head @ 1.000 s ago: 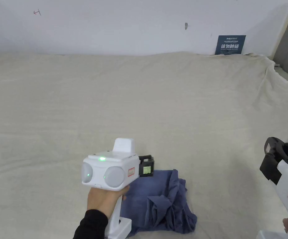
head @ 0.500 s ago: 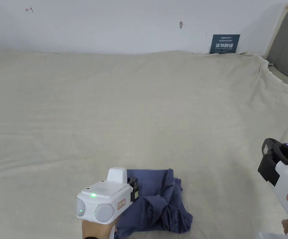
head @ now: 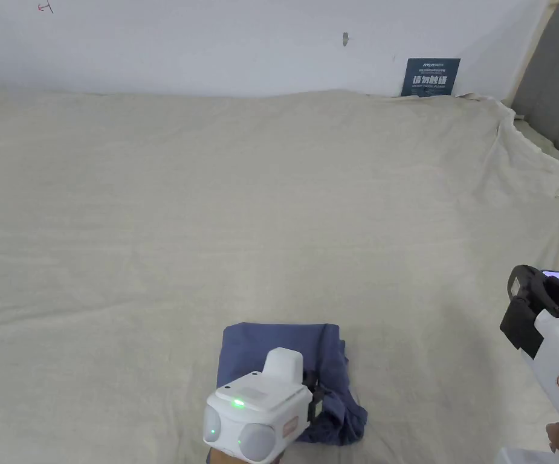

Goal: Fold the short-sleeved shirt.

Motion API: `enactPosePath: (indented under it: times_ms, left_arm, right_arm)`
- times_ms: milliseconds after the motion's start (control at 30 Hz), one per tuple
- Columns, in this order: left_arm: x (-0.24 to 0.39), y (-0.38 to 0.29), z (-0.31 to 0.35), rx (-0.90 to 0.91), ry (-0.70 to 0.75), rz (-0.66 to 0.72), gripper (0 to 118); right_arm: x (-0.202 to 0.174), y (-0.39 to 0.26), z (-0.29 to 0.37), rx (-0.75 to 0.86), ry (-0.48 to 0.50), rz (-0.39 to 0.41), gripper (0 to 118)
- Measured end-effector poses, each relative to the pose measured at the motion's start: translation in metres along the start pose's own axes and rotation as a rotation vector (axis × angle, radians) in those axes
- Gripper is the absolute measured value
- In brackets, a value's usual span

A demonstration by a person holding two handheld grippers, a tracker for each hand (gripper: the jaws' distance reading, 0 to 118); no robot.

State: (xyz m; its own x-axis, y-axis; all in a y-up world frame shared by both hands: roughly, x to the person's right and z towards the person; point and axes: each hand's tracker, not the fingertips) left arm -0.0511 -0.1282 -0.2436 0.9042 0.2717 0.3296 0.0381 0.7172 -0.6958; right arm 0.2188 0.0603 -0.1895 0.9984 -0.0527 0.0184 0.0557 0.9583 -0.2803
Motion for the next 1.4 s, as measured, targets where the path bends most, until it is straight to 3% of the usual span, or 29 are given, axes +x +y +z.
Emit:
enactPosePath:
  times_ms: [667,1100,1400]
  left_arm:
    - [0.036,-0.009,-0.006,0.021,0.032,-0.044,0]
    - [0.022,0.099,0.104,0.395,0.120,-0.150,0]
    - [-0.014,0.141,0.173,0.609,0.338,-0.161,0]
  right_arm:
    - [0.001,0.001,0.006,-0.002,-0.011,-0.004,0]
    - [-0.016,0.017,0.006,0.057,0.029,0.007,0]
    - [-0.031,0.039,0.002,0.144,0.062,0.028,0]
